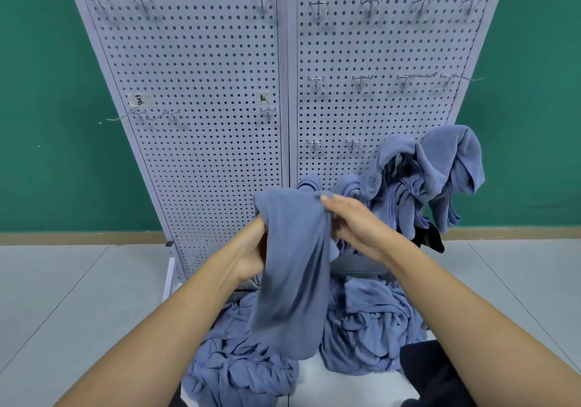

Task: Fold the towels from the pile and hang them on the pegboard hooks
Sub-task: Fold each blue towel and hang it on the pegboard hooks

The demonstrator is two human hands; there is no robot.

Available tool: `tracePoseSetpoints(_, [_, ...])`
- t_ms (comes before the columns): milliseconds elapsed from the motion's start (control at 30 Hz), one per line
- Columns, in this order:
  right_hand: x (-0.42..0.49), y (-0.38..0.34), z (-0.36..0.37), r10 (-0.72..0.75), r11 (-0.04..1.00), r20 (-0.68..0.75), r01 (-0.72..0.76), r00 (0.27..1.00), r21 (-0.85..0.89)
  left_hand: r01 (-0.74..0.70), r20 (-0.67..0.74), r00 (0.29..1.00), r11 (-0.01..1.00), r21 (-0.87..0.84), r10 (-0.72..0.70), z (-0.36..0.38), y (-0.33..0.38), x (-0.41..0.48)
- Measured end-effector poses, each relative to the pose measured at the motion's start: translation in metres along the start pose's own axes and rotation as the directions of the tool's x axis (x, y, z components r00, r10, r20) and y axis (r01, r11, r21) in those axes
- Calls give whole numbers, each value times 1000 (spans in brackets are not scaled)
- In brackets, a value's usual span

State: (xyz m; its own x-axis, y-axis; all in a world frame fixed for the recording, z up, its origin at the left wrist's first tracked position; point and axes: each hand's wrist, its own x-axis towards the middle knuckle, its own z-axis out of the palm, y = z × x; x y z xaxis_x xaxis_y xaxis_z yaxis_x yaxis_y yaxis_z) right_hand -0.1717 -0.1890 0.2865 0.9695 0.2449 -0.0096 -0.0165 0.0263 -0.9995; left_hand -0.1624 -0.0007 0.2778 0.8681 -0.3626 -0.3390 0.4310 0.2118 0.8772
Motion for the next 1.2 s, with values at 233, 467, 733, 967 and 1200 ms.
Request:
tracePoseSetpoints(233, [-2,-14,-12,14,973,-206,34,978,227,109,210,974,991,-83,-90,-4,0,-1])
tracePoseSetpoints(467, [-12,-14,-10,80,910,-54,-51,995,411,93,144,989,929,-359,-44,-1,-13,6])
tracePoseSetpoints(733, [-14,-17,-2,50,840,-2,-41,999,540,189,68,978,976,113,-197,17,-33,-1])
tracePoseSetpoints(967, [-13,-17,-13,79,854,-46,-44,996,519,28,149,989,984,-176,-2,27,-25,-5])
tracePoseSetpoints(1200, [-8,-13,-56,134,891,-386,60,913,450,-14,186,980,963,-270,66,-5,4,-3])
